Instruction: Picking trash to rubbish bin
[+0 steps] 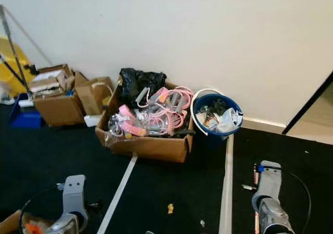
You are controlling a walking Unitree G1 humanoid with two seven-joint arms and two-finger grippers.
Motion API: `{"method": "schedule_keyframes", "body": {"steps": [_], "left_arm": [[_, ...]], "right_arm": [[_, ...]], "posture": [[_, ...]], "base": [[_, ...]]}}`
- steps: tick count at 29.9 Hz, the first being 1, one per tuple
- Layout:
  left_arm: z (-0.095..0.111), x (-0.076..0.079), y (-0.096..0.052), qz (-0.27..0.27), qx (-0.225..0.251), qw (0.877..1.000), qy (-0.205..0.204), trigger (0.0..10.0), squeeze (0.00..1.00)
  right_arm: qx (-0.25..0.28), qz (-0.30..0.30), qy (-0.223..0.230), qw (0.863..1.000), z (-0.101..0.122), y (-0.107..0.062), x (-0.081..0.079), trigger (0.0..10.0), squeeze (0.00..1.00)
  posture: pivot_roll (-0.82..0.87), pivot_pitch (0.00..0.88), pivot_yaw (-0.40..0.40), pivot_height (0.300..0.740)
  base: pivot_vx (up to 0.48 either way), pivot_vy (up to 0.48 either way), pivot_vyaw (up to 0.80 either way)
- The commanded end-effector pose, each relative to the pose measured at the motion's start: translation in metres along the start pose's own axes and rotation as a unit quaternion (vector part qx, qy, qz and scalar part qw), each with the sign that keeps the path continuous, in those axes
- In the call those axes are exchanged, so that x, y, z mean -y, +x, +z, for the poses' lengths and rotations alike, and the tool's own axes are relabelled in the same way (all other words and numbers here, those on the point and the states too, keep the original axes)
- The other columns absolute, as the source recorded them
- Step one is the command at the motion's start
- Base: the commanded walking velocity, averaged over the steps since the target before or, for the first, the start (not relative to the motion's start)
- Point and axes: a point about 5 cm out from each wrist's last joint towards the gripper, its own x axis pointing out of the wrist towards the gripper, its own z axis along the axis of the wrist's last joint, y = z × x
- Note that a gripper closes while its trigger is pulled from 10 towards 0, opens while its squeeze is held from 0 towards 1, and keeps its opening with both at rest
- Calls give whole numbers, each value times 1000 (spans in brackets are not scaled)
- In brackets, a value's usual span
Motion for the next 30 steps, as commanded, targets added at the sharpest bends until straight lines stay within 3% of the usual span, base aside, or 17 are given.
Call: {"method": "schedule_keyframes", "body": {"steps": [1,7,25,30], "left_arm": [[-11,-2,-3,0,-22,1000,5,10000,0],[-13,0,-3,-7,-28,1000,-1,10000,0],[-15,5,-3,-21,-33,999,-1,10000,0],[-17,5,-3,-21,-37,999,0,10000,0]], "right_arm": [[-14,2,0,1000,-9,-2,-1,10000,0],[-7,-10,8,1000,-6,-1,0,10000,0],[2,-19,16,1000,1,1,2,10000,0],[12,17,15,1000,6,2,-7,10000,0]], "posture": [[-34,103,37,740],[-34,103,37,740],[-38,101,37,740],[-38,101,37,740]], "base": [[0,0,744],[0,-115,494],[0,-466,0],[0,-368,323]]}}
